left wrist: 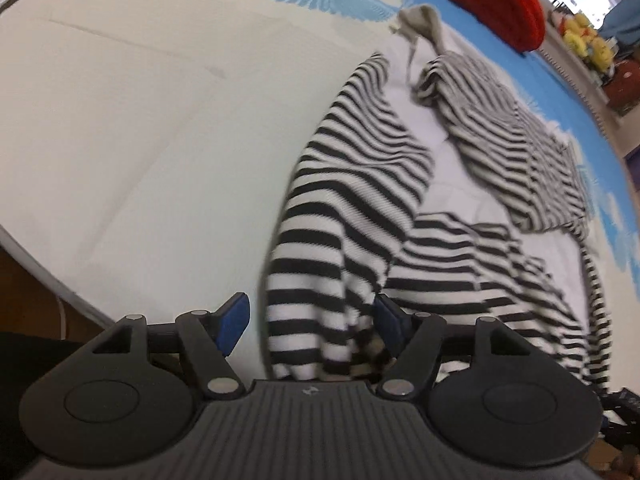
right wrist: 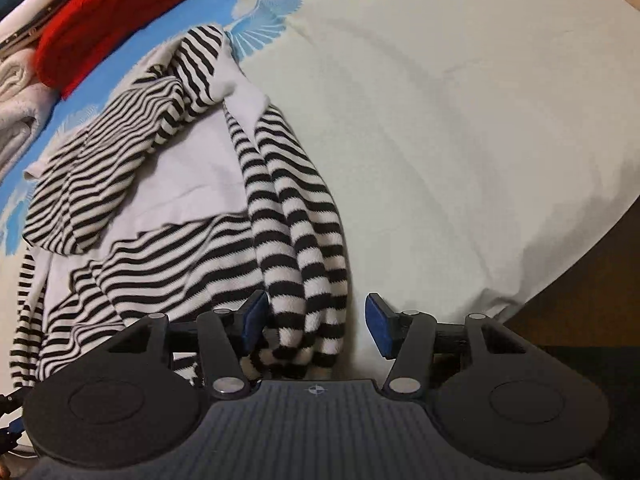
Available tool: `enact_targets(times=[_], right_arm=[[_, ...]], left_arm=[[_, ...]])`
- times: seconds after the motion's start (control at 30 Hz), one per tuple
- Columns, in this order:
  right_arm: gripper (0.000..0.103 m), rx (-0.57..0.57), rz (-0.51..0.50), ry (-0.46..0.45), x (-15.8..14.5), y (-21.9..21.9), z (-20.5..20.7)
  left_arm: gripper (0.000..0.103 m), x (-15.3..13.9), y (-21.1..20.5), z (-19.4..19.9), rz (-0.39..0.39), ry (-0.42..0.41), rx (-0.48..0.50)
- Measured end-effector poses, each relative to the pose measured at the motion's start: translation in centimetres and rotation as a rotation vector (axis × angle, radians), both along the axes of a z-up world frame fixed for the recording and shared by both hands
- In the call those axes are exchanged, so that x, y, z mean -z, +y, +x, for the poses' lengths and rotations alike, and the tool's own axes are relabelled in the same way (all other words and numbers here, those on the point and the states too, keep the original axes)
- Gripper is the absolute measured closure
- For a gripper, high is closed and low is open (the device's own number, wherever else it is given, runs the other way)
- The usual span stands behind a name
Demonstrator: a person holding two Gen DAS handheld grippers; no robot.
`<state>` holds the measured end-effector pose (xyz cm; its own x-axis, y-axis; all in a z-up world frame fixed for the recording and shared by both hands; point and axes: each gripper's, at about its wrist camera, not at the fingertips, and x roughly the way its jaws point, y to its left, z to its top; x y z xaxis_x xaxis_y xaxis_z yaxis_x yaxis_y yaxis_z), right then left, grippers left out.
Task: Fold small clothes
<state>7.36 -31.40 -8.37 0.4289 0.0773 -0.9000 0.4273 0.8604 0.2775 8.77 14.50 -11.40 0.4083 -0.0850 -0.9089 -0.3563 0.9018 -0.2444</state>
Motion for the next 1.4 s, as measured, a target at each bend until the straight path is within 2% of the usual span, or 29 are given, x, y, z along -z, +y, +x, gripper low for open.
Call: enact_targets(times=[0.1,0.13,0.17,0.2,0.23,0.3,0.33,0.37,0.47,0.57,0.7,0.73,0.77,1.1,1.27,1.4], right_arm=[[0.048,0.003,0.0,0.004,0.1,0.0,-0.3],[0.048,-0.004,-0.007,0.003,0.1,0.1,-0.3],[0.048,-0.013,-0.017,0.002,0.1,0.3,-0.3],[0.049,-0.019,-0.023,0.001,0.0,0.3,-0.5],[0.055,-0.023,-0.027,-0.002,-0.1,0.4,-0.6],[0.079,-0.03,-0.012,-0.013,-0.1,0.5,-0.5],[0.093,-0.028,-0.003,-0.027,-0.4,0.5,-0.5],[0.097,-0.023,-0.011,-0.045,-0.8,0.5,-0.5],[0.098,-0.001,-0.017,-0.091,-1.7,0.2,-0.7],[0.097,0.011,-0.026,-0.061,-1.2,0.0,-0.6],[0.086,-0.002,-0.019,0.003,0.2,0.2,-0.2],[0.078,-0.009,-0.032,0.009,0.3,0.4,-0.1],[0.076,-0.016,-0.045,0.013,0.3,0.5,-0.1],[0.072,-0.037,-0.072,0.015,0.3,0.8,-0.2],[0.053,-0.024,-0.099,0.011,0.1,0.7,-0.1],[0.052,-0.027,-0.104,0.012,0.1,0.6,0.0]], left_arm=[[0.036,-0.1,-0.6,0.1,0.052,0.0,0.025],[0.047,-0.1,-0.8,0.1,0.065,-0.003,0.036],[0.064,-0.1,-1.1,0.2,0.074,-0.007,0.049],[0.072,-0.2,-1.3,0.2,0.077,-0.014,0.061],[0.083,-0.3,-1.3,0.1,0.073,-0.023,0.06],[0.091,-0.9,-1.5,-0.2,0.082,-0.047,0.051],[0.091,-1.3,-1.5,-0.3,0.091,-0.058,0.05],[0.091,-1.6,-1.4,-0.4,0.091,-0.068,0.046],[0.087,-1.8,-0.7,-0.4,0.038,-0.073,0.021],[0.077,-0.8,-0.3,-0.1,0.001,-0.033,0.011],[0.073,-0.4,-0.4,0.1,0.004,-0.018,0.007],[0.073,-0.4,-0.5,0.2,0.005,-0.019,0.011],[0.073,-0.4,-0.6,0.3,0.007,-0.019,0.015],[0.073,-0.1,-1.1,0.4,0.033,-0.012,0.036],[0.073,-0.1,-1.1,0.5,0.034,-0.012,0.037],[0.072,0.0,-1.1,0.4,0.036,-0.01,0.037]])
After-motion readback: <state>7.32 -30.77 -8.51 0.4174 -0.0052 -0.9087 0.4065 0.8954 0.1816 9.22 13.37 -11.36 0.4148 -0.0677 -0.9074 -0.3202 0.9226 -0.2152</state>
